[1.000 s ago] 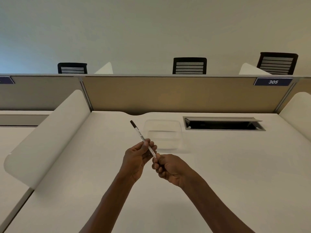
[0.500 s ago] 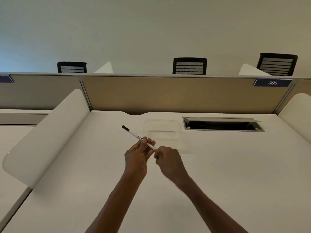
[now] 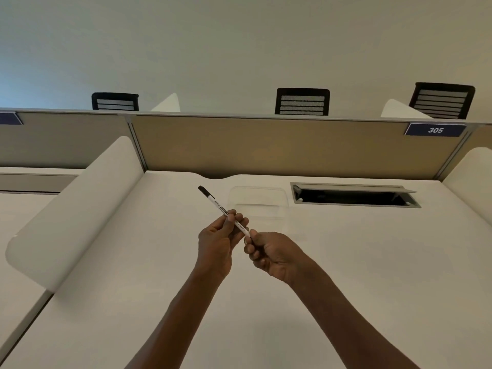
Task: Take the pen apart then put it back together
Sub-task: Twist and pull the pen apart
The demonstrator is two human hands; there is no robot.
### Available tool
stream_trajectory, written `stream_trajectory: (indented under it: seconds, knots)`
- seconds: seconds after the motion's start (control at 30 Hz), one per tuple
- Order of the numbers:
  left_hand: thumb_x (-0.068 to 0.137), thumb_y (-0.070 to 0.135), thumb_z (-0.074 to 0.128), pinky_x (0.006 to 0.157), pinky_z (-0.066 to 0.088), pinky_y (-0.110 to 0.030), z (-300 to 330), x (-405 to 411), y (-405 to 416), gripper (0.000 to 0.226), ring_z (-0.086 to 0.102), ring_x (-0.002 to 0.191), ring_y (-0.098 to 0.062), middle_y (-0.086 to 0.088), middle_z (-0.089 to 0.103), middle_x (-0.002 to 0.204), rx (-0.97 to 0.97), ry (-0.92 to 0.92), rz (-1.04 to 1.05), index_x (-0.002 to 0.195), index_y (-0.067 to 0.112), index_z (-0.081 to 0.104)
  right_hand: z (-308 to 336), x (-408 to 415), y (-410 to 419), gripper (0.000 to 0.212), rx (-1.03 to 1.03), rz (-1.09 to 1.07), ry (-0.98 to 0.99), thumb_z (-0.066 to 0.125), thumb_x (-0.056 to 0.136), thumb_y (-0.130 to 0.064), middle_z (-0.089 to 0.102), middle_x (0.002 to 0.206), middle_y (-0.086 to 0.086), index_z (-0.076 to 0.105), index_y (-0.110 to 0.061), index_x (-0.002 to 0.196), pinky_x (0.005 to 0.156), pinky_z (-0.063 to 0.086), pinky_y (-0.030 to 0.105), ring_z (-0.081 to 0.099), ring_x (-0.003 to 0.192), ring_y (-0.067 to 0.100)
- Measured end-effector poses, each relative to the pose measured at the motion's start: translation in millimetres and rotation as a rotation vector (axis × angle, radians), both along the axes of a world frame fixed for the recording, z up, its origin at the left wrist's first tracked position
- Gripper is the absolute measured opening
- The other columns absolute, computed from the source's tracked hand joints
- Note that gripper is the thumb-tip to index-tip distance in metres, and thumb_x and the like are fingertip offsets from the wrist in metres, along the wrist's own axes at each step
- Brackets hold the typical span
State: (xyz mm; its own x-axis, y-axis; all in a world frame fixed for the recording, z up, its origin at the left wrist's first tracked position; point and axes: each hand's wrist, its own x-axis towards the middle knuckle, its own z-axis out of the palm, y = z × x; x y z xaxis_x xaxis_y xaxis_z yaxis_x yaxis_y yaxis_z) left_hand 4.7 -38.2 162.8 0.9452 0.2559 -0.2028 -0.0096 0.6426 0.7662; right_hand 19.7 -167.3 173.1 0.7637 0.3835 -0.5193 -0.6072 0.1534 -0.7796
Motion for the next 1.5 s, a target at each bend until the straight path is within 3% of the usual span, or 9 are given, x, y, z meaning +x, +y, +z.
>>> stream_trajectory:
  seconds: [0.2,0.33,0.43,0.63,0.8,1.03,1.3,1.4,1.5]
  knots:
    - [0.094,0.01,0.06,0.069,0.062,-0.03,3.8,-0.3,-13.2,0.015,0.075,0.083,-0.022,-0.009,0.076,0.081,-0.089,0.12,0.143,0.097,-0.001,0.07,-23.6,-11.0,18.1,0.017,-1.07,-0.187,-1.105,0.059,0.089,-0.003,0.067,0.065,0.007,0.068,-0.009,0.075,0.055,0.05,0.032,0.059,0.058,0.021]
    - [0.093,0.012,0.062,0.062,0.062,-0.029,6.9,-0.5,-16.6,0.015,0.076,0.076,-0.022,-0.008,0.077,0.076,-0.161,0.2,0.16,0.093,0.0,0.07,-42.0,-10.7,12.9,0.011,-1.369,-0.207,-1.609,0.073,0.078,0.002,0.059,0.061,0.006,0.066,-0.007,0.076,0.044,0.048,0.03,0.052,0.053,0.018]
    - [0.094,0.011,0.06,0.061,0.062,-0.03,4.9,-1.2,-12.3,0.016,0.076,0.079,-0.023,-0.009,0.077,0.079,-0.18,0.186,0.13,0.095,-0.002,0.069,-40.1,-7.7,10.9,0.009,-1.311,-0.155,-1.52,0.066,0.088,-0.007,0.063,0.065,0.006,0.066,-0.009,0.079,0.048,0.049,0.031,0.054,0.056,0.019]
    - [0.097,0.009,0.055,0.065,0.06,-0.028,-0.9,-0.4,1.6,0.018,0.075,0.087,-0.023,-0.009,0.075,0.085,-0.107,0.073,0.008,0.1,-0.003,0.068,-2.0,1.4,0.9,0.04,-0.213,0.068,-0.291,0.042,0.102,-0.028,0.064,0.064,0.005,0.069,-0.007,0.08,0.047,0.038,0.023,0.05,0.048,0.012]
    - [0.096,0.01,0.055,0.068,0.06,-0.028,1.8,-0.8,4.1,0.018,0.074,0.09,-0.022,-0.009,0.077,0.089,-0.065,0.007,-0.03,0.103,-0.001,0.068,7.4,3.9,-10.6,0.032,0.131,0.148,0.086,0.045,0.102,-0.027,0.061,0.065,0.003,0.064,-0.008,0.085,0.04,0.033,0.016,0.048,0.046,0.008]
    - [0.095,0.008,0.058,0.068,0.061,-0.028,0.1,-1.6,-7.7,0.015,0.075,0.086,-0.021,-0.008,0.076,0.085,-0.027,0.086,0.131,0.102,0.0,0.069,-10.2,-1.4,14.5,0.037,-0.356,-0.102,-0.379,0.047,0.101,-0.024,0.056,0.058,-0.001,0.065,-0.013,0.071,0.051,0.039,0.021,0.045,0.047,0.008]
    - [0.093,0.01,0.062,0.056,0.06,-0.028,3.2,0.7,-12.9,0.014,0.076,0.07,-0.02,-0.008,0.076,0.071,-0.211,0.241,0.178,0.092,-0.003,0.068,-47.9,0.0,9.7,0.009,-1.356,-0.164,-1.712,0.075,0.08,-0.005,0.06,0.06,0.005,0.067,-0.007,0.077,0.042,0.044,0.029,0.052,0.052,0.018]
    - [0.094,0.011,0.061,0.057,0.061,-0.029,0.9,1.0,-9.4,0.015,0.076,0.072,-0.021,-0.009,0.077,0.073,-0.204,0.232,0.143,0.092,-0.002,0.068,-49.4,1.5,7.1,0.007,-1.356,-0.125,-1.711,0.074,0.082,-0.006,0.061,0.062,0.005,0.067,-0.007,0.08,0.043,0.046,0.029,0.053,0.053,0.018]
    - [0.095,0.01,0.059,0.061,0.061,-0.029,-4.5,1.7,-3.9,0.016,0.076,0.079,-0.022,-0.011,0.076,0.082,-0.187,0.188,0.111,0.097,-0.004,0.068,-38.3,-1.8,11.4,0.019,-1.081,-0.04,-1.299,0.055,0.096,-0.017,0.067,0.067,0.005,0.067,-0.009,0.083,0.054,0.05,0.034,0.057,0.058,0.019]
